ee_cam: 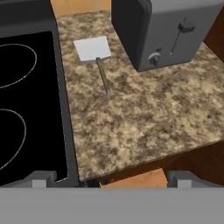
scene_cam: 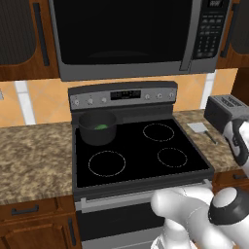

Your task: Put the tomato and broccoli in the pot. Retrieve the spatula and lightly stir the vegetables in the pot.

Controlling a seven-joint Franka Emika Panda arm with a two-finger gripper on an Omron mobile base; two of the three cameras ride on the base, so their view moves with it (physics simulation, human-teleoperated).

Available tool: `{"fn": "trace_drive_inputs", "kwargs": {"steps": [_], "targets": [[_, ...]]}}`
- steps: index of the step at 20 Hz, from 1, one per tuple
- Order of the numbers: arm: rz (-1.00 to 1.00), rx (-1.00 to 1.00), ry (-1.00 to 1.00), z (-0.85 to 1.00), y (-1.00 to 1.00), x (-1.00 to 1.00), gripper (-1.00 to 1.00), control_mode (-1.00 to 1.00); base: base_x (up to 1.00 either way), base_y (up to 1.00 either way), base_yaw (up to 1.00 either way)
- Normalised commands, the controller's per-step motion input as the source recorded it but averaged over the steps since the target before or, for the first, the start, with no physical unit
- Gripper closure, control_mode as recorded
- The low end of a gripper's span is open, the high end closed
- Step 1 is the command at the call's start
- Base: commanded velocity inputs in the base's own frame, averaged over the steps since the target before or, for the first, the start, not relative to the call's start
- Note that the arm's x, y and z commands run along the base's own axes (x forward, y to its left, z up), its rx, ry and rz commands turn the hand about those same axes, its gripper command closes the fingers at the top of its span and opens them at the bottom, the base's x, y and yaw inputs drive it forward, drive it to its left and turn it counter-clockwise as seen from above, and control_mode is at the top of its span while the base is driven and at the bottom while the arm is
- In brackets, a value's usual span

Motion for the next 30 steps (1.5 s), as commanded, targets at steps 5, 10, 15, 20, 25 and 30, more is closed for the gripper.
{"fn": "trace_drive_inputs", "kwargs": {"steps": [5,10,15,20,25,30], "targets": [[0.00,0.00,0.04,-0.11,0.10,0.48,-1.00,-1.00,0.00,0.00,0.00],[0.00,0.00,0.05,-0.16,0.01,0.47,-1.00,-1.00,0.00,0.00,0.00],[0.00,0.00,0.03,-0.44,0.01,0.41,-1.00,-1.00,0.00,0.00,0.00],[0.00,0.00,0.00,-0.29,-0.03,0.40,-1.00,-1.00,0.00,0.00,0.00],[0.00,0.00,0.00,-0.10,-0.28,0.37,-1.00,-1.00,0.00,0.00,0.00],[0.00,0.01,0.02,-0.20,-0.31,0.28,-1.00,-1.00,0.00,0.00,0.00]]}}
